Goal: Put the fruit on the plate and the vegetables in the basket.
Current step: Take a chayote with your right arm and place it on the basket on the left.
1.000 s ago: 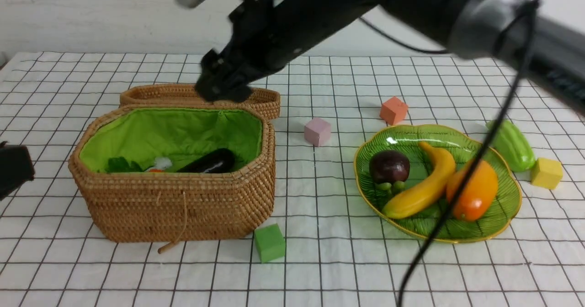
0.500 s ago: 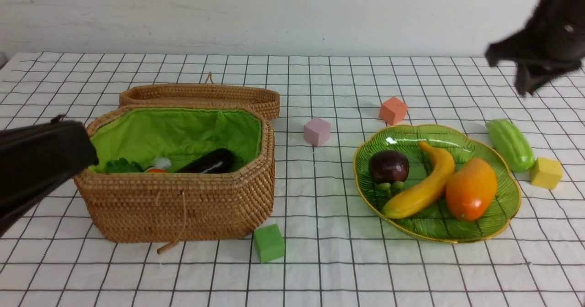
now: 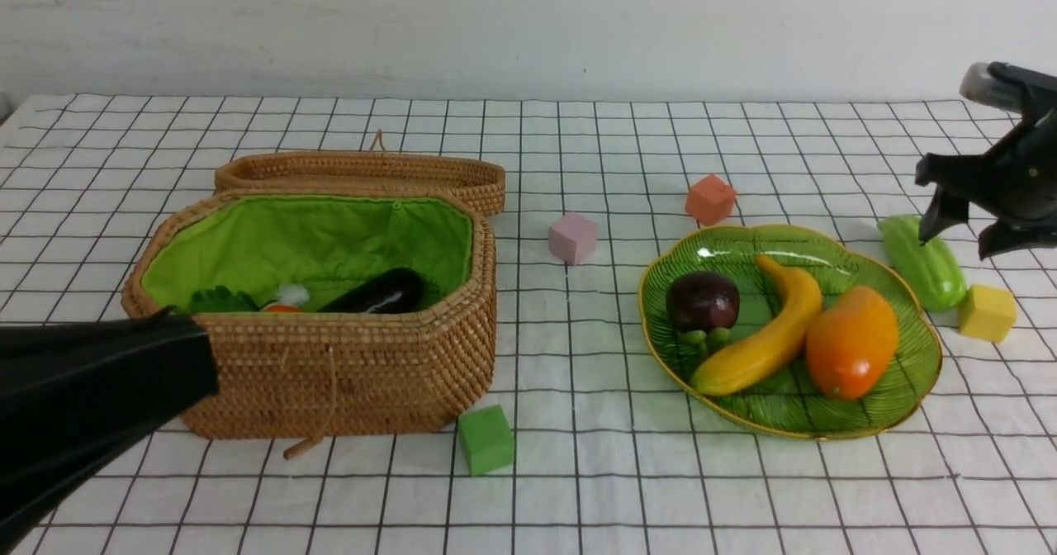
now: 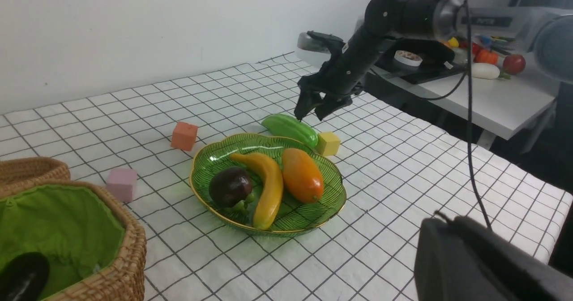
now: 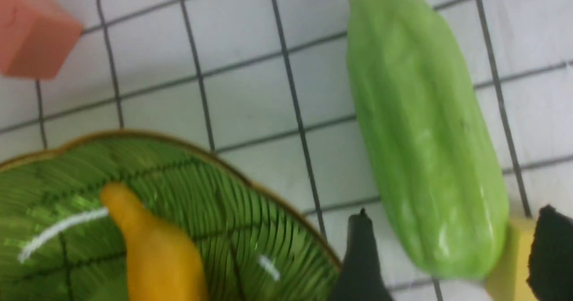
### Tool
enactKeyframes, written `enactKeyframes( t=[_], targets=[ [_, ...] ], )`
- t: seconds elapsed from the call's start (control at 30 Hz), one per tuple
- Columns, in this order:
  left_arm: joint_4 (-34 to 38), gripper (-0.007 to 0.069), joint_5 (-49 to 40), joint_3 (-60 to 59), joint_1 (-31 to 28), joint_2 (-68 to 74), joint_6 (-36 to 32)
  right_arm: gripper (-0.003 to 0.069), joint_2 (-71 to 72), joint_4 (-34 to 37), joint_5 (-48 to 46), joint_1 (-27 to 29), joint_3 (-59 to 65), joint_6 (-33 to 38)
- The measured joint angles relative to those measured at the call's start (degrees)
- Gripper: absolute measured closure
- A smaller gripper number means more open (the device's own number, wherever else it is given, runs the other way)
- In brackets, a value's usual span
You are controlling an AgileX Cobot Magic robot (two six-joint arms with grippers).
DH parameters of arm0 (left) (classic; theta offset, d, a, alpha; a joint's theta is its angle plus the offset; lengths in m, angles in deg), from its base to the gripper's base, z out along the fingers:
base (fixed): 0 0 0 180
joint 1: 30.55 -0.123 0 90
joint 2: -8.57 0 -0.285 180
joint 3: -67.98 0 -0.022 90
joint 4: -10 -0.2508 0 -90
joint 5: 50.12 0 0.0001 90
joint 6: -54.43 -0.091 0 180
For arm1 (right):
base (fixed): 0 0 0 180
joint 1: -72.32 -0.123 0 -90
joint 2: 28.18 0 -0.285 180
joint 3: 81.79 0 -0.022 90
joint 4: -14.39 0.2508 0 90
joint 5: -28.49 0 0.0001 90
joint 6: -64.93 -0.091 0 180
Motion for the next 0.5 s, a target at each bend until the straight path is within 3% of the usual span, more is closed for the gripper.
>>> enactKeyframes(
  t=[0.23,0.5],
  targets=[
    [1.9,0.0637,-1.0,0.0,0.0,0.0,-0.1,0.0133,-4.7,0.0,10.1,0.0,0.0,0.1],
    [3.0,0.0637,-1.3,0.0,0.0,0.0,-0.2,0.0131,-8.7,-1.5,12.2,-0.1,-0.1,0.2]
  ],
)
